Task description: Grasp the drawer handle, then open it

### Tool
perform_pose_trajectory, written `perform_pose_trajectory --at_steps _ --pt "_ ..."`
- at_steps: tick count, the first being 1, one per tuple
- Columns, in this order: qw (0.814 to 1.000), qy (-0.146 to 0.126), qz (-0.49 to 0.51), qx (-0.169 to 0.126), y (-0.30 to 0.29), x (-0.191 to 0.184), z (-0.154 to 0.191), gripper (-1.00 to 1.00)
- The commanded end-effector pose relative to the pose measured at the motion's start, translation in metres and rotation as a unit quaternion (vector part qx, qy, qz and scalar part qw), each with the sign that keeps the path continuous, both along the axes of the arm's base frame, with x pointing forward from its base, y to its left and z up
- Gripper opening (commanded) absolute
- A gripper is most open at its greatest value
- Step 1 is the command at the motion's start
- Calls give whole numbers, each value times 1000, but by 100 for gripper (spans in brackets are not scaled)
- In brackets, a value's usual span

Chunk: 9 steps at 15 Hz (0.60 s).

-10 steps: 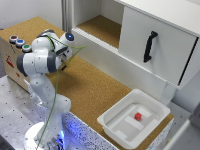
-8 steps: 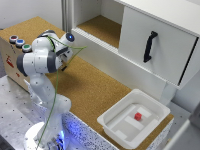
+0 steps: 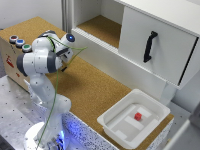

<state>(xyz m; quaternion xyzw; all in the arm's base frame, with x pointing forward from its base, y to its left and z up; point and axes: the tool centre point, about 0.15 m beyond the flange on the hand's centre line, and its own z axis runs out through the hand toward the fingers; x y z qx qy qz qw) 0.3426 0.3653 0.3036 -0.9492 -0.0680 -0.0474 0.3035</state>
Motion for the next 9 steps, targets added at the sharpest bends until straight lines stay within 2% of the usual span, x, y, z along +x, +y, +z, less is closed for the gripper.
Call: perform_pose_trajectory --at_steps 1,3,4,9 --pt "998 -28 -49 24 -23 -14 -17 -100" --pt "997 -34 -52 40 -41 -6 -28 -100" --pt "998 -37 -45 38 -48 -2 -32 -100" --pt "998 -31 -11 57 -100 19 -50 -100"
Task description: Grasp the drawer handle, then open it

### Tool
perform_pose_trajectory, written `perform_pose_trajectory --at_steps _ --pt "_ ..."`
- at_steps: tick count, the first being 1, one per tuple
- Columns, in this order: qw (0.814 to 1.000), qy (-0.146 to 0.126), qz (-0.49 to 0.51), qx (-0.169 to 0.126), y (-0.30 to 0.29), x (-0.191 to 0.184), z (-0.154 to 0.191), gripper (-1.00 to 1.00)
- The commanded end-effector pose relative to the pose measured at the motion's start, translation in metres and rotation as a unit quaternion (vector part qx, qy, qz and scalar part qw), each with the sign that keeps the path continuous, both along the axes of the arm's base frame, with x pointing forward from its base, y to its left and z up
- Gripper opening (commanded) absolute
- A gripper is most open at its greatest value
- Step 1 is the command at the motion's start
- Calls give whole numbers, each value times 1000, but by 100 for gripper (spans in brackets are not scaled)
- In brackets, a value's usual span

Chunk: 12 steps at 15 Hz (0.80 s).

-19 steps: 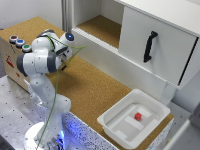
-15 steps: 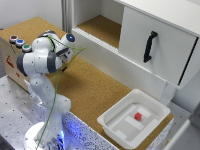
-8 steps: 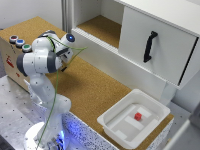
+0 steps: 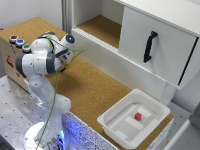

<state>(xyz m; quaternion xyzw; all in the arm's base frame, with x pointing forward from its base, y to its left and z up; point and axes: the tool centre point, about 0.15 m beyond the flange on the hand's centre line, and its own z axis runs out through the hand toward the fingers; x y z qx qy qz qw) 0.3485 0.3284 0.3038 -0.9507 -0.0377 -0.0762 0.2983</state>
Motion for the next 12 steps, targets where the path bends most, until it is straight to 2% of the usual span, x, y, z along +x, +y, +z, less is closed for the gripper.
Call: perform_pose_trajectory --at_steps 1,12 --pt "998 -12 31 59 -72 15 -51 -100" --pt "997 -6 42 63 -149 16 -59 -100"
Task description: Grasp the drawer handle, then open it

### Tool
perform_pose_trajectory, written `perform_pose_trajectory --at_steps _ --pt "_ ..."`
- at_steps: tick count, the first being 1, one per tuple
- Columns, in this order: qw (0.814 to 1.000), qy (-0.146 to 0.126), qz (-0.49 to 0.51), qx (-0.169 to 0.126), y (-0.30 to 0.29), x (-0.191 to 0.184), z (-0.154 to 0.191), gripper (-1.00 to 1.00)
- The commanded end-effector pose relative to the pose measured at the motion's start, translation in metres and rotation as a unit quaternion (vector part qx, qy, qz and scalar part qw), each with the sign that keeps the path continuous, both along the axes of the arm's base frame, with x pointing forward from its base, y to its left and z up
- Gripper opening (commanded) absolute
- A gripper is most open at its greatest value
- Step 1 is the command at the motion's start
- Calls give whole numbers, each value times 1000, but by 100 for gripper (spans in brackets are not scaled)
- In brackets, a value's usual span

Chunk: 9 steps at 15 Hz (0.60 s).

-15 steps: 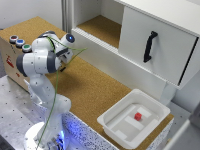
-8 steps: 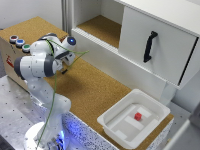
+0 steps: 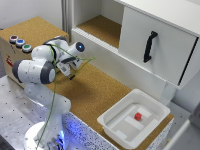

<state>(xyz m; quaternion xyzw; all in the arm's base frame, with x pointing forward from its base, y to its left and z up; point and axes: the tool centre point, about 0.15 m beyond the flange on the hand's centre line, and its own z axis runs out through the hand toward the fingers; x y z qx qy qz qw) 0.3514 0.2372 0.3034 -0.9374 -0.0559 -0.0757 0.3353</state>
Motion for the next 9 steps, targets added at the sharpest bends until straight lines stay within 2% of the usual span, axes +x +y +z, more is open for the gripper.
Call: perform_pose_trajectory --at_steps 1,9 --pt "999 -2 22 23 -63 13 -58 -100" --pt "1000 2 1 5 -106 4 -54 -100"
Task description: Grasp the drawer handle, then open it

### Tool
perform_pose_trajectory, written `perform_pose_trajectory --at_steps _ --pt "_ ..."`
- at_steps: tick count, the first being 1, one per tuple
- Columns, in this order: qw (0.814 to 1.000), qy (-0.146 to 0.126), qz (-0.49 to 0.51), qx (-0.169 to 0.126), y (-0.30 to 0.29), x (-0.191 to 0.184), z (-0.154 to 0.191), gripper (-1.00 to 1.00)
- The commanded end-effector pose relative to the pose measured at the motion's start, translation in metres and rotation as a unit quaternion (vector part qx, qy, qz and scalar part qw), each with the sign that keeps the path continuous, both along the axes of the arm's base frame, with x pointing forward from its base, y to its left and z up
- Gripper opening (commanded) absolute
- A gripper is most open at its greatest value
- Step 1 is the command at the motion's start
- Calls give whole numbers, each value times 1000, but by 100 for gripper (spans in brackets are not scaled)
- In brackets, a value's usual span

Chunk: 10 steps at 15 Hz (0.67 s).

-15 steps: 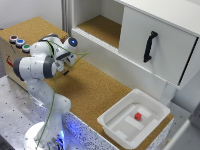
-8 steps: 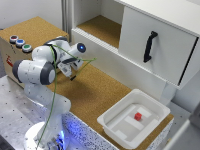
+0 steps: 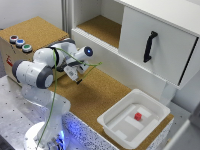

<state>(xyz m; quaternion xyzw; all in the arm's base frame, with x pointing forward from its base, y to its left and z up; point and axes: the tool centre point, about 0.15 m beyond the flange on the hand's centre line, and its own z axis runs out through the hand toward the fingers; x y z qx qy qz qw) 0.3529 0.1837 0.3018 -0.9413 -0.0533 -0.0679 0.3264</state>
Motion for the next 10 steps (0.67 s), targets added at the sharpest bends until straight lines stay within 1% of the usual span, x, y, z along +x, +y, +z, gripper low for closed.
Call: perform_pose_trajectory --at_steps 1,4,5,9,10 --pt "1000 -5 0 13 -56 2 -51 -100" --pt "1000 -3 -9 0 -66 -1 -46 -100" --pt "1000 0 -9 -9 -67 -1 -43 100" --pt "997 -16 13 -80 -58 -5 3 100" --pt "996 -22 14 -90 -55 -6 14 100"
